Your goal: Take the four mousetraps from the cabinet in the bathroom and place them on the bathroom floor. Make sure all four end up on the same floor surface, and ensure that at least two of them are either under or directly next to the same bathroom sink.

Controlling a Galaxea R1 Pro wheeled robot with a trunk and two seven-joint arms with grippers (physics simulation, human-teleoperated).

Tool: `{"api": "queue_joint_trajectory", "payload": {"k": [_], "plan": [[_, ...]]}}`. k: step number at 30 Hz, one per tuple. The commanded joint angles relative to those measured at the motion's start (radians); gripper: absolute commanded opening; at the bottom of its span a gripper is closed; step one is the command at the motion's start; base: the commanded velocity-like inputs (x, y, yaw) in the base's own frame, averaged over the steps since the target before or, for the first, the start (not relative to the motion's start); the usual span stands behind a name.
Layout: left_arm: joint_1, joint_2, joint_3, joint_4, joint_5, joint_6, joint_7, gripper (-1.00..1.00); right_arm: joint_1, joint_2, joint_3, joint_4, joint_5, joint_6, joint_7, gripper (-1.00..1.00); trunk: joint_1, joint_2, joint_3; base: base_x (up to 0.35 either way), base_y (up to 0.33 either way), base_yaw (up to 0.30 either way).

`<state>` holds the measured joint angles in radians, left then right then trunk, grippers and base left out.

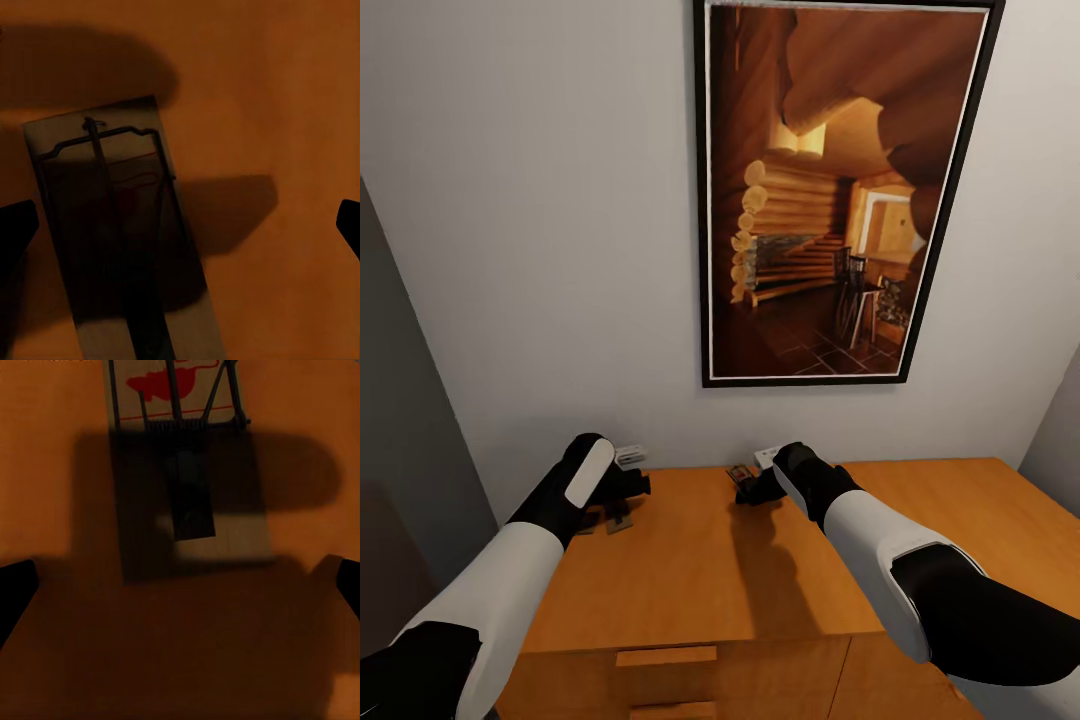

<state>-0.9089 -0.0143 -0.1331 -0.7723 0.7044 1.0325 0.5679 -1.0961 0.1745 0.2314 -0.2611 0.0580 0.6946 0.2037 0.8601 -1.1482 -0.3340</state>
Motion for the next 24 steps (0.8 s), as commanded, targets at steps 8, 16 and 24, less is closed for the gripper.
{"api": "queue_joint_trajectory", "payload": {"k": [8, 16, 24], "plan": [[-0.001, 0.000, -0.003, 0.000, 0.010, 0.001, 0.010, 1.00, -0.001, 0.000, 0.002, -0.001, 0.006, 0.005, 0.005, 1.00, 0.000, -0.001, -0.001, 0.051, 0.000, 0.000], [-0.001, 0.000, -0.003, -0.001, 0.009, 0.001, 0.011, 1.00, -0.001, 0.000, 0.002, -0.001, 0.006, 0.004, 0.005, 1.00, 0.000, -0.001, -0.001, 0.081, 0.000, 0.000], [-0.001, 0.000, -0.005, -0.001, 0.010, 0.000, 0.011, 1.00, -0.001, 0.000, 0.002, -0.001, 0.006, 0.003, 0.005, 1.00, 0.000, -0.001, -0.001, 0.010, 0.000, 0.000]]}}
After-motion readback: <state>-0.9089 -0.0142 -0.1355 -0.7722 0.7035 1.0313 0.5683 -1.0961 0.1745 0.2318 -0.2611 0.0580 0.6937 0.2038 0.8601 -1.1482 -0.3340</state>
